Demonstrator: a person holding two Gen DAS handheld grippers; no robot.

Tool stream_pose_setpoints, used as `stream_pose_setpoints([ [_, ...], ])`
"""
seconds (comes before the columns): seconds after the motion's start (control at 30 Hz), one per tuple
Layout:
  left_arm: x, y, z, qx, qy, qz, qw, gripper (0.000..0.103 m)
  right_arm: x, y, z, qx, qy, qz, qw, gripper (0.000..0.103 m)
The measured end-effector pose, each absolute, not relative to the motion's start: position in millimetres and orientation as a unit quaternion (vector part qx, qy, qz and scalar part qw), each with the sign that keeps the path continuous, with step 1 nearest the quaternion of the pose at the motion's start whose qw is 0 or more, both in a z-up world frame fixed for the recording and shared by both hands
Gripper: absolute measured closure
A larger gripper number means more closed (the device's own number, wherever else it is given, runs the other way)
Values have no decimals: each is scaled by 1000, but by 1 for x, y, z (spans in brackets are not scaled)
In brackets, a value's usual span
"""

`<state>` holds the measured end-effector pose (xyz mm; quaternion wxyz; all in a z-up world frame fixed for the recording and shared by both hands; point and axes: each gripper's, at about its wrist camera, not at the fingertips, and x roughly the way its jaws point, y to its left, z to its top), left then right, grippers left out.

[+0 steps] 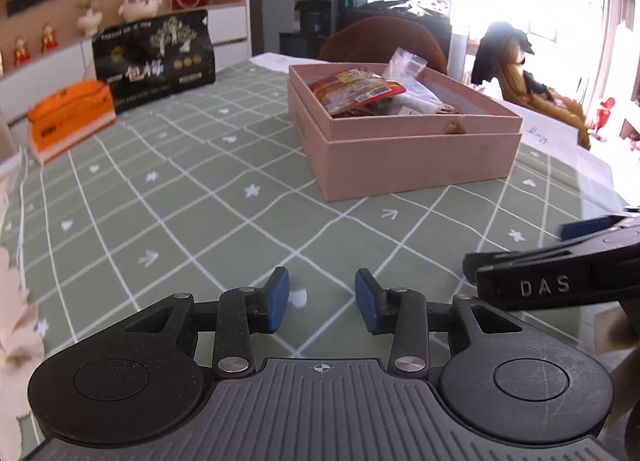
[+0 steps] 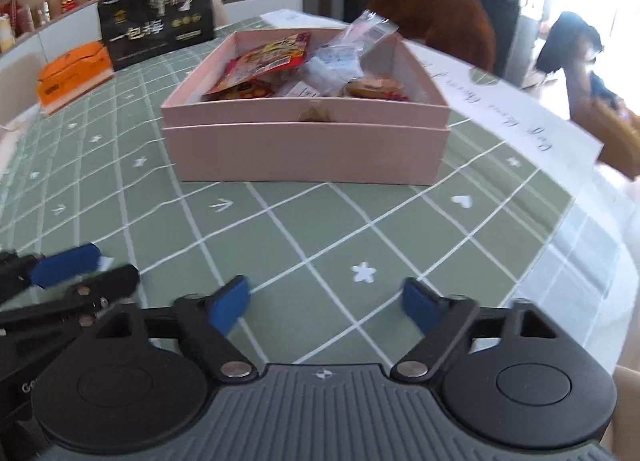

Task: Organize snacks

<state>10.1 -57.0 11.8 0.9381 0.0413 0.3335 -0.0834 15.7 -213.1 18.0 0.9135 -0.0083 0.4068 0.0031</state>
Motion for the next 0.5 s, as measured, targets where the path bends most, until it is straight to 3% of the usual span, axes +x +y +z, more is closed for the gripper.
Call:
stream_pose_setpoints([
  [0.07, 12, -58, 10, 39, 325, -83, 941, 60, 17, -218, 13, 6, 404, -20, 915, 0],
  [0.5, 16, -58, 9, 37, 322, -83, 942, 60, 11, -223, 1, 29, 360, -50, 931, 0],
])
